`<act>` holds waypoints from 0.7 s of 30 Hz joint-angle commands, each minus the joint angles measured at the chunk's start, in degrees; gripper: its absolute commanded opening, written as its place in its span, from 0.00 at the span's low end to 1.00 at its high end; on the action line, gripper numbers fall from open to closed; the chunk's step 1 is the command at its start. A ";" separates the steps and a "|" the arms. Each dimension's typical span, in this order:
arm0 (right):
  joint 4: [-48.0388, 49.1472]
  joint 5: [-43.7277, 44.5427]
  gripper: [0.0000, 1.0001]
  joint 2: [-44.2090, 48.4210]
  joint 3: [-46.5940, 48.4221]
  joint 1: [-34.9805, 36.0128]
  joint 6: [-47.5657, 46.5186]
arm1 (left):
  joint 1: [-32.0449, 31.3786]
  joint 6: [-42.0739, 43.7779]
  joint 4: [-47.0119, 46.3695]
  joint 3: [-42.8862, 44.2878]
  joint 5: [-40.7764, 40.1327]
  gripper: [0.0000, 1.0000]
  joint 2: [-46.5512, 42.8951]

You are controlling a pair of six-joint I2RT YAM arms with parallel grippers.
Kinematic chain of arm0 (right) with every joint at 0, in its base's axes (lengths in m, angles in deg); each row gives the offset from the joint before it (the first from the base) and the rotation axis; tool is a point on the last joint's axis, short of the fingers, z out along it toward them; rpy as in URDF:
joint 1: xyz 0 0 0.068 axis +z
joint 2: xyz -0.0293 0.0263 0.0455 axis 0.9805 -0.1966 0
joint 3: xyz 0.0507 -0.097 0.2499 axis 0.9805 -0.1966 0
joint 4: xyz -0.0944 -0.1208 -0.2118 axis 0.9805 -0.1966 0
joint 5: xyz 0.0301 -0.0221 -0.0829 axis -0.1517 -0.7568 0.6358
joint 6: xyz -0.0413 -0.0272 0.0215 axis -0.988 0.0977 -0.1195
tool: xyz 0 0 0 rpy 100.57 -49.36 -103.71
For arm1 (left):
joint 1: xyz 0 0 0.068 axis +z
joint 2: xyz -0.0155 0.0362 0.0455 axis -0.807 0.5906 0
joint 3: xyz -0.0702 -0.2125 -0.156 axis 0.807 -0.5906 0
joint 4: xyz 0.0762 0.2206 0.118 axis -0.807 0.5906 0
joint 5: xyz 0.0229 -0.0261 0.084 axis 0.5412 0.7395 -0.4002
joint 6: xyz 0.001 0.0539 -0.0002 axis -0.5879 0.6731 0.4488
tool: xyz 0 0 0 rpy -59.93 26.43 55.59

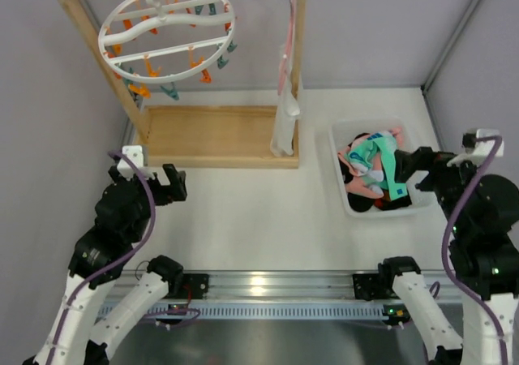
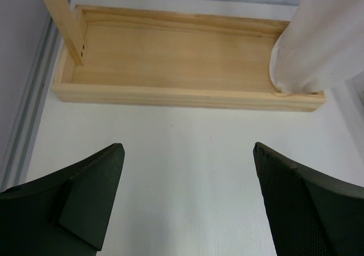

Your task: Remove the socks clipped to the hanger

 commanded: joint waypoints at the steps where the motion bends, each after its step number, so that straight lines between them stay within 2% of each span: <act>1: -12.63 1.94 1.00 2.58 4.60 0.65 -5.64 | 0.29 3.10 4.48 6.44 5.83 0.99 -0.12; 6: -17.29 4.93 0.99 6.45 5.84 4.16 -5.12 | 0.38 3.19 8.10 6.63 5.32 0.99 -1.69; 11: -17.04 7.40 0.99 9.44 3.30 5.84 -5.12 | 0.29 3.45 9.68 7.16 4.27 0.99 -3.64; 21: -16.33 9.33 0.99 8.56 1.80 6.02 -4.33 | 0.29 3.90 9.77 7.25 1.54 0.99 -5.39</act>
